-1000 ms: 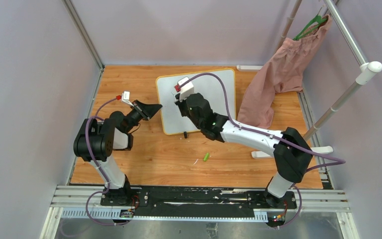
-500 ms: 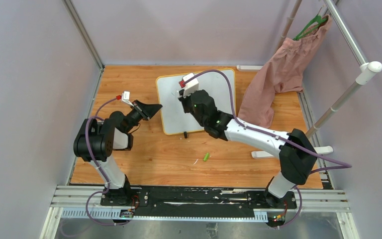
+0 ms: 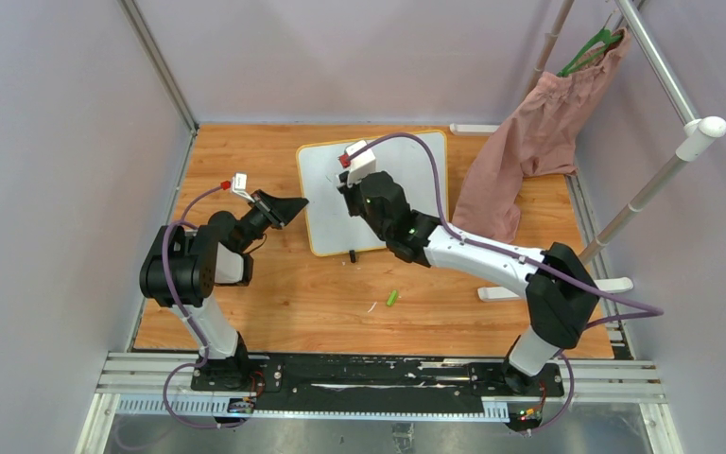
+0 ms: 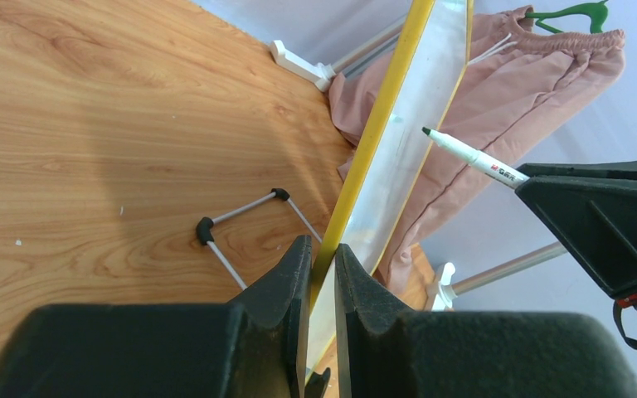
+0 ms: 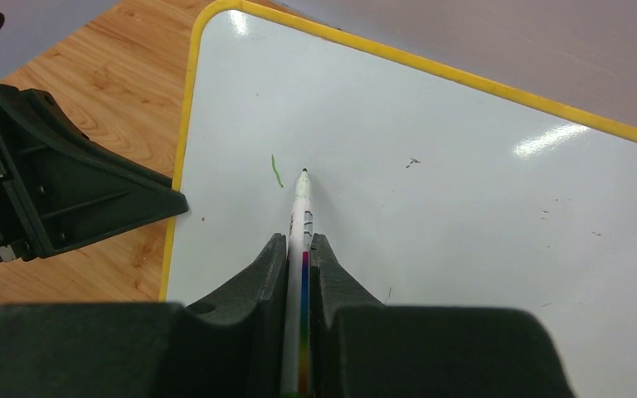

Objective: Write a sentence on the whiteboard

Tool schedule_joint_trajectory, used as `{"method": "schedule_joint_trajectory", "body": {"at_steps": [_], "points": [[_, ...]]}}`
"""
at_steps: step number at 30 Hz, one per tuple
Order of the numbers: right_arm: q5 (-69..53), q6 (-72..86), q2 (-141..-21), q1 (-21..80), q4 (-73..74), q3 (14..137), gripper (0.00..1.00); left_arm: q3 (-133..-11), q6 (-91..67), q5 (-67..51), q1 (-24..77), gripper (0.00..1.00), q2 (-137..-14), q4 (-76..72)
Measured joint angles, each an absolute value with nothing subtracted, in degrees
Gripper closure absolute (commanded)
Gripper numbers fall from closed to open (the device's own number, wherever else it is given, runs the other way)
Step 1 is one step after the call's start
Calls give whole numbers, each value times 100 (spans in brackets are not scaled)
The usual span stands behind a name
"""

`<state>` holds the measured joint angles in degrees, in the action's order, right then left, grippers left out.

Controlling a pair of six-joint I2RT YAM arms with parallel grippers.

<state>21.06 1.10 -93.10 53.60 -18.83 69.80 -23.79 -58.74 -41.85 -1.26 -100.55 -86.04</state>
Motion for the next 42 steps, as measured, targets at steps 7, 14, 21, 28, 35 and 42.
{"method": "schedule_joint_trajectory", "body": {"at_steps": [7,14,21,28,35,42], "points": [[2106,158,-9378,5360,-1850,6980,100,-2379,-5874,-4185,-126,100,-10053,-8604],[2102,198,-9415,5360,-1841,6980,100,-2379,-5872,-4193,-126,100,-10031,-8602],[2053,259,-9437,5360,-1841,6991,100,-2379,-5872,-4200,-126,100,-10022,-8597],[1946,392,-9448,5360,-1835,6991,100,-2379,-5874,-4202,-123,100,-10022,-8600],[1844,491,-9472,5360,-1809,6991,100,-2379,-5872,-4202,-123,100,-10022,-8597],[1820,502,-9472,5360,-1791,6991,100,-2379,-5874,-4202,-126,100,-10022,-8597]]}}
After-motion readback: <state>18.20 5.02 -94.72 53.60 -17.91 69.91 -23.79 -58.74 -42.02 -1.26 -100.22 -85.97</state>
